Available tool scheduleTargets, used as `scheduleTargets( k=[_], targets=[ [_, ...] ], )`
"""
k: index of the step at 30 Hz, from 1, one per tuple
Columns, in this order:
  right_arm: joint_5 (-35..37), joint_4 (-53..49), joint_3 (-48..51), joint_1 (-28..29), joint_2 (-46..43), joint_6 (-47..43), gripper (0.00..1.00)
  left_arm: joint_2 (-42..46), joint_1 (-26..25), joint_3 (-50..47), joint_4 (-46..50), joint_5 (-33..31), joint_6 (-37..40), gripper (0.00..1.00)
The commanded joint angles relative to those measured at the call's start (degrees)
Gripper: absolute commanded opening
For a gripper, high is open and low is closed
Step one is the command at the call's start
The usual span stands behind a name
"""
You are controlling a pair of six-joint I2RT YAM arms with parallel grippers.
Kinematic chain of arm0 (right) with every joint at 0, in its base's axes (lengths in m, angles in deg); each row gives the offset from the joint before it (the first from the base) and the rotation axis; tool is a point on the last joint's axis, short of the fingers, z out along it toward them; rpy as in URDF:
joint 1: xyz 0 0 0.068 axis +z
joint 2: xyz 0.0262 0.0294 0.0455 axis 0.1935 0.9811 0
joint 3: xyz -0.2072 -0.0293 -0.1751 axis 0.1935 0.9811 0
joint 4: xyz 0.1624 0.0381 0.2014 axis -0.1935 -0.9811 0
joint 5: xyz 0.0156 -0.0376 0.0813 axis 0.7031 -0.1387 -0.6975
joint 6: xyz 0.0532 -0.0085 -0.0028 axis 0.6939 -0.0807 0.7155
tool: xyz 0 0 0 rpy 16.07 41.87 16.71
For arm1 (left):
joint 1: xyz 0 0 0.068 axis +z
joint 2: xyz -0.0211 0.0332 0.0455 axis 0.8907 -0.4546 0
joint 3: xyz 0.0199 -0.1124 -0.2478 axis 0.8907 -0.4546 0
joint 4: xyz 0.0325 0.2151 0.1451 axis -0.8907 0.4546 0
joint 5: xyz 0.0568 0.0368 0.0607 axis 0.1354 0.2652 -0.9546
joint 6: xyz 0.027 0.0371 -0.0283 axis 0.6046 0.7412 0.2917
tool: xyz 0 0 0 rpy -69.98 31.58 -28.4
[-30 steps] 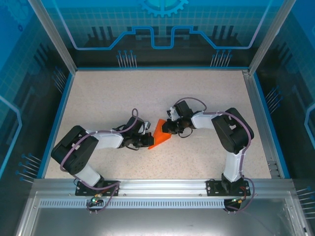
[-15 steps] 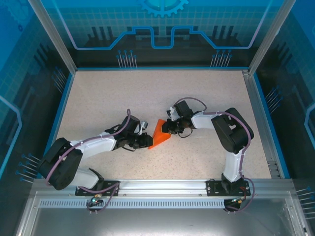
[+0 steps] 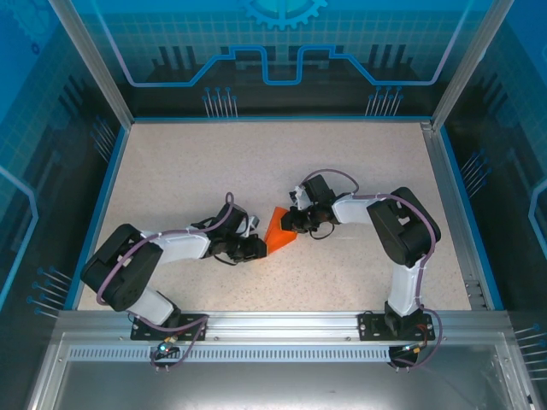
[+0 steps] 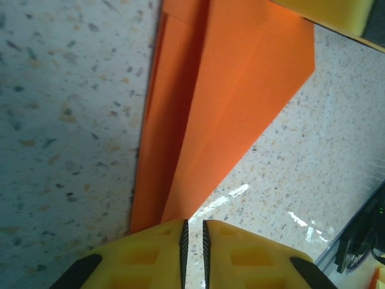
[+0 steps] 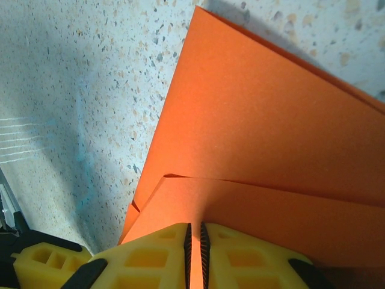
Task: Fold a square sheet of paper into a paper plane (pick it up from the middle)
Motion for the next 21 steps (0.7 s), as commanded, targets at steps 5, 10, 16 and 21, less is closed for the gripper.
scheduleTargets(
  k=[5,10,16,21],
  targets=[
    [6.3,-4.8,2.4,0.0,4.1,-2.5,0.16,-1.6,1.3,-4.9,1.0,-1.7,-0.3,0.15],
    [6.7,-5.1,2.4,0.0,4.3,-2.8,0.16,-1.7,1.5,-6.1,1.1,-2.4,-2.1,0.12],
    [5.9,-5.0,2.6,0.0,4.5,-3.5,0.16,5.4,1.4,-7.1,2.0,-2.0,-2.9,0.12],
    [2.2,-3.9,3.0,0.1,4.6,-6.2,0.17,11.5,1.6,-2.5,8.1,-2.5,-1.7,0.14]
  ],
)
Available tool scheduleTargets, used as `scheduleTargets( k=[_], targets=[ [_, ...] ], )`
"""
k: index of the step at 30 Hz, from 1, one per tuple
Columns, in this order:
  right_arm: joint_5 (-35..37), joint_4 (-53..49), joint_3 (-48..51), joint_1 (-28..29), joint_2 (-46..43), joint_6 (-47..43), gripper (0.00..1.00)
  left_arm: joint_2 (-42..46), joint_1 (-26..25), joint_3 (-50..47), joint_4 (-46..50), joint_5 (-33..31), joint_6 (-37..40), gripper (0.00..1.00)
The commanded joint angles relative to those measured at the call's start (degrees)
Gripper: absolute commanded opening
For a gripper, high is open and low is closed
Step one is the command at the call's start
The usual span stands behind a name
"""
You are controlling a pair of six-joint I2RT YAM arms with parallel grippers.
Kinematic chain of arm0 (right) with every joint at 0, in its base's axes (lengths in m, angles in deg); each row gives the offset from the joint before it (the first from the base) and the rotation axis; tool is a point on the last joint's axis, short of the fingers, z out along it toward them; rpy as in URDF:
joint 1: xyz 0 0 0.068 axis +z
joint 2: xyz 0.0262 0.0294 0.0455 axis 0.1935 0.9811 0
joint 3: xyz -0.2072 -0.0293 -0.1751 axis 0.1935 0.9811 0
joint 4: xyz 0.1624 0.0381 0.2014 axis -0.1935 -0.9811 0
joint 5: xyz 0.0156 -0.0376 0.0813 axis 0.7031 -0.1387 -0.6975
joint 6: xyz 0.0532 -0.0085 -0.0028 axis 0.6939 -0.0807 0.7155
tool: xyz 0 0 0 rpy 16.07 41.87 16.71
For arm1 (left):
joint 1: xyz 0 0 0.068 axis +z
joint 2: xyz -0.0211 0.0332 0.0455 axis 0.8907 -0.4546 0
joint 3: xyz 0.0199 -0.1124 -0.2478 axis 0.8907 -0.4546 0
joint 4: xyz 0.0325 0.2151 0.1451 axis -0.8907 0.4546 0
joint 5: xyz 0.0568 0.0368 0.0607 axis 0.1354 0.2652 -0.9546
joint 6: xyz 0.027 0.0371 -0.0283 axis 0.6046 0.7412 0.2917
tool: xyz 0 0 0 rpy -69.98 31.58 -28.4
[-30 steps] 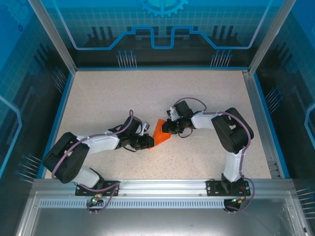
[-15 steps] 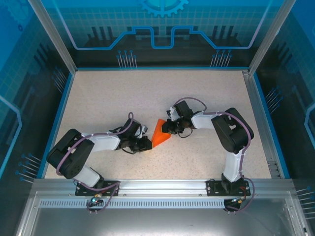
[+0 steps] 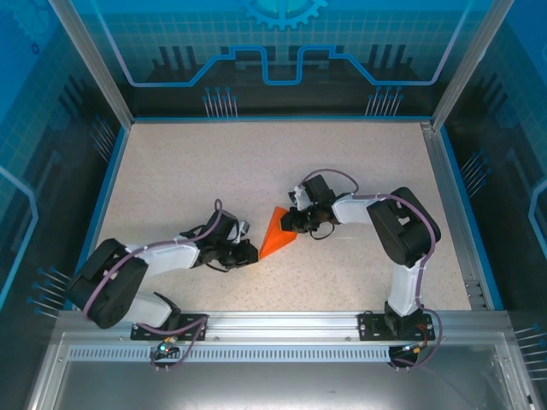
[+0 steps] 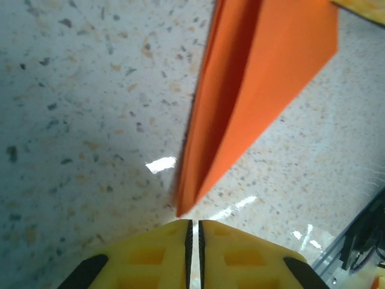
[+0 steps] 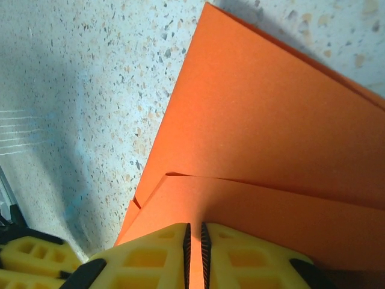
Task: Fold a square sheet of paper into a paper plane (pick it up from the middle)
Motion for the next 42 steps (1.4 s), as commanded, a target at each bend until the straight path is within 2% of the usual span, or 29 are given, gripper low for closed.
scheduleTargets(
  k=[1,5,13,17,21,25,30,34,42],
  targets=[
    [1.3,-3.5,3.0,0.2,4.7,-5.0,0.17,2.4,0.5,4.3,6.3,-1.3,0.1,0.14],
    [0.4,-6.6,0.8,0.8,5.3,-9.1,0.17,-0.6,0.5,8.6,5.9,-2.1,-0.2,0.14],
    [3.5,-13.9,-3.9,0.4,4.8,-9.9,0.18,-12.3,0.6,14.1,-3.5,4.8,-2.0,0.14],
    [3.7,-15.0,-4.4,0.4,3.9,-9.5,0.18,-16.5,0.5,15.3,-3.2,5.6,-0.6,0.13],
    [3.8,-15.8,-4.7,0.4,1.2,-8.7,0.19,-19.7,0.6,14.6,-0.8,3.6,0.7,0.1],
    [2.8,-14.5,-4.7,1.3,-2.9,-6.0,0.21,-20.9,0.6,12.5,1.2,0.6,1.8,0.06],
    [4.4,-12.3,-5.3,5.8,-6.1,-1.9,0.21,-21.5,0.6,10.9,1.4,-1.6,2.6,0.05],
    [8.5,-10.0,-5.0,8.0,-4.4,2.4,0.19,-21.1,0.6,11.0,0.7,-1.1,2.8,0.04],
    [9.4,-4.4,-2.2,6.5,1.1,5.2,0.17,-20.4,0.6,11.8,1.7,-1.2,3.3,0.04]
  ],
)
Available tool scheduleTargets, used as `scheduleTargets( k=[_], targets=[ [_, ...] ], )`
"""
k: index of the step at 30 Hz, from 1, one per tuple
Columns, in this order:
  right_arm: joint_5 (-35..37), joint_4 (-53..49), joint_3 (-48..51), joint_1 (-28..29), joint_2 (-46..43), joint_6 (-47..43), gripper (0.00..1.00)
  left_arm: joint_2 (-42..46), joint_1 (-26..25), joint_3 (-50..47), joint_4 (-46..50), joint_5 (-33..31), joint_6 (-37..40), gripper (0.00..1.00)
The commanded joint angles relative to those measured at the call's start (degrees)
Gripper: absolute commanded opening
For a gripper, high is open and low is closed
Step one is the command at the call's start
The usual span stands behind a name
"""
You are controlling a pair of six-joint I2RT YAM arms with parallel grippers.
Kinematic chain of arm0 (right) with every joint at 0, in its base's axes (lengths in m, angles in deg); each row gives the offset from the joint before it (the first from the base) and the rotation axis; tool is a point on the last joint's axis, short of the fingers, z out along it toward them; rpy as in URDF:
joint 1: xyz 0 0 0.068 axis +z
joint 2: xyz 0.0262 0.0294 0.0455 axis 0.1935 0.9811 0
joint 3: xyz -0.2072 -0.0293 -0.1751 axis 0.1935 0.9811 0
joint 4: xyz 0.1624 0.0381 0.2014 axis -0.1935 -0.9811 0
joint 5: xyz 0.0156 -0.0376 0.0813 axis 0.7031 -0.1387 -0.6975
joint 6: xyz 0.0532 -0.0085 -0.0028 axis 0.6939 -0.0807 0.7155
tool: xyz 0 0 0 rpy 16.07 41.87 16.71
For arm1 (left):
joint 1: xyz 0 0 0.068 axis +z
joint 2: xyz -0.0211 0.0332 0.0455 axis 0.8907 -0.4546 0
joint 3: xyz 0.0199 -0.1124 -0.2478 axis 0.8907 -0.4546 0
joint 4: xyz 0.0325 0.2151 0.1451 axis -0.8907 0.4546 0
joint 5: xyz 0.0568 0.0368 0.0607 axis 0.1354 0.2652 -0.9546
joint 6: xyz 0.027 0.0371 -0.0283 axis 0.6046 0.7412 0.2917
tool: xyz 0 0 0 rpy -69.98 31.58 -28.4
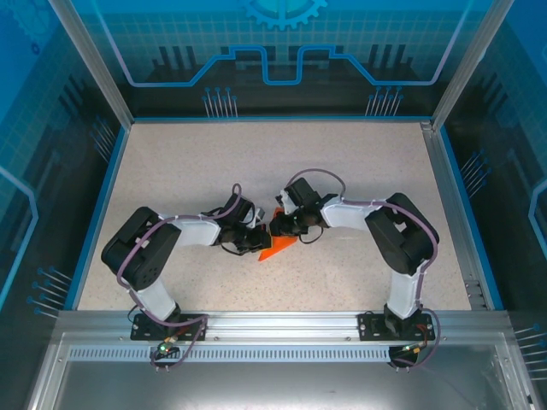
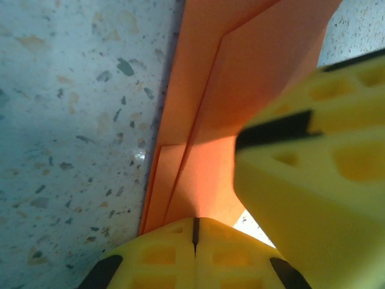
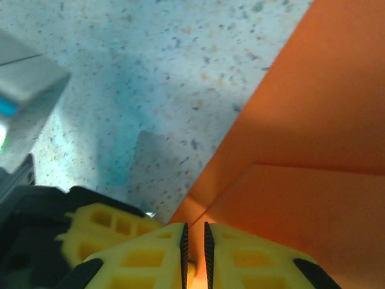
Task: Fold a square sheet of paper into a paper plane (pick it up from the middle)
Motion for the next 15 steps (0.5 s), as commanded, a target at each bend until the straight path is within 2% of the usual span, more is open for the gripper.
scheduleTargets(
  k=[1,8,15],
  targets=[
    [1.8,2.0,2.2,-1.3,3.3,1.7,0.17,-1.4,0.2,-1.6,5.3,-4.8,1.6,0.04],
    [-1.5,7.9,6.3,-8.1,3.3,1.4,0.17,-1.7,0.2,-2.5,5.0,-5.0,1.3,0.02],
    [-4.1,7.8,4.3,-16.6,4.8,-1.6,0.18,-1.8,0.2,-3.3,5.0,-5.0,1.6,0.01]
  ],
)
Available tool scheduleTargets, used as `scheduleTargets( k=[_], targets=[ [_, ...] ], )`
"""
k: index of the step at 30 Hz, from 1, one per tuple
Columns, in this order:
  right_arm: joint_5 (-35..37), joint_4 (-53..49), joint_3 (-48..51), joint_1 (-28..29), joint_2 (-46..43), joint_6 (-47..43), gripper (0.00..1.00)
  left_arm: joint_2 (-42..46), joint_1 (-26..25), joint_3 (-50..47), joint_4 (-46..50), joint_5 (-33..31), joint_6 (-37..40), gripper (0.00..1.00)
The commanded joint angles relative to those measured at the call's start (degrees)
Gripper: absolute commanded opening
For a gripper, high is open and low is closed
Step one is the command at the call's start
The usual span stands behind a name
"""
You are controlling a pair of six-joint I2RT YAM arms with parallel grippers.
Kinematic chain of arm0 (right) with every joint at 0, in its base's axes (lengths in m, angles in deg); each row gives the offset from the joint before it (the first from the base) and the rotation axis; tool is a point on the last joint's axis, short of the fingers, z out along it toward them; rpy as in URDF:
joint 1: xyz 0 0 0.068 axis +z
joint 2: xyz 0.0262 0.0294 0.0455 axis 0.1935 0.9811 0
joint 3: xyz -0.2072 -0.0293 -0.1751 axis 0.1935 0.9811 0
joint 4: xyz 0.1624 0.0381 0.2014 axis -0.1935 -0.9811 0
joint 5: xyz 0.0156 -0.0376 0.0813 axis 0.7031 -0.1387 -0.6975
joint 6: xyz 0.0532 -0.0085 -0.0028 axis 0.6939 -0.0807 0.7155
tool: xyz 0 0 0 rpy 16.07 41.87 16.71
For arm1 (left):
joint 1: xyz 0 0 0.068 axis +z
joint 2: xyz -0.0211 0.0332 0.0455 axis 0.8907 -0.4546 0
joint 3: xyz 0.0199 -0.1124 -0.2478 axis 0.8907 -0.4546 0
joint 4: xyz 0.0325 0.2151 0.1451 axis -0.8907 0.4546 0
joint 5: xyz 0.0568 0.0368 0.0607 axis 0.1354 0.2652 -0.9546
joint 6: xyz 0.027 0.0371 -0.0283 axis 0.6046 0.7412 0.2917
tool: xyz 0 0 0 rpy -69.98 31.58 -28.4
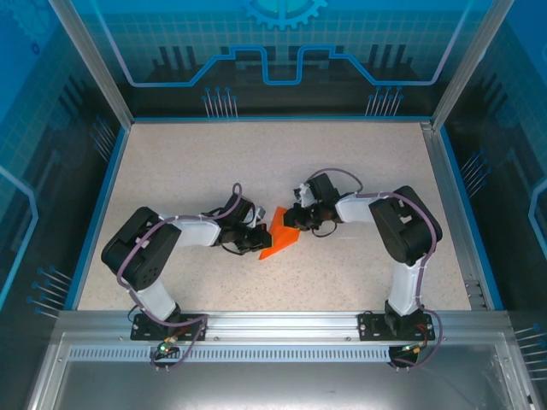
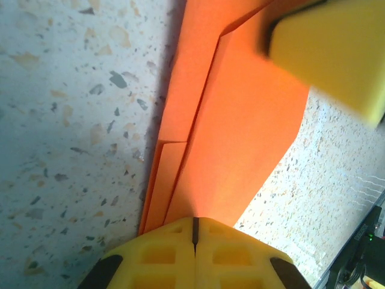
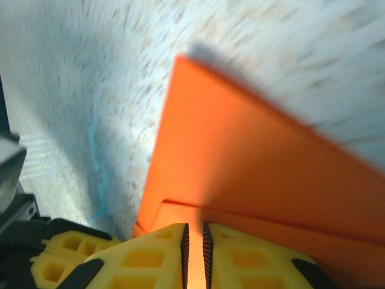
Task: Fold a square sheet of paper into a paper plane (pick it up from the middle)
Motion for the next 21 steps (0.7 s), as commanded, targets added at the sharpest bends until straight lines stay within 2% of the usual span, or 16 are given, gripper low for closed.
scheduleTargets(
  k=[1,6,13,17,21],
  targets=[
    [4.6,-1.2,-0.5,-6.4,3.0,-3.0,0.18,-1.8,0.3,-2.9,6.3,-4.2,1.5,0.01],
    [0.5,-1.9,-2.0,-8.7,0.2,-4.2,0.2,-0.5,0.2,-1.1,6.6,-2.7,0.8,0.02],
    [3.4,-13.2,-6.0,-8.8,-7.2,-8.9,0.23,3.8,0.2,1.7,9.2,-1.8,0.0,0.06],
    [4.3,-14.9,-3.6,-8.2,-12.8,-8.1,0.31,7.4,0.1,3.3,9.0,-1.1,-1.7,0.15],
    [5.1,-16.3,-0.3,-5.8,-16.7,-5.8,0.43,12.3,0.2,4.9,13.3,-5.7,-1.1,0.33]
  ],
)
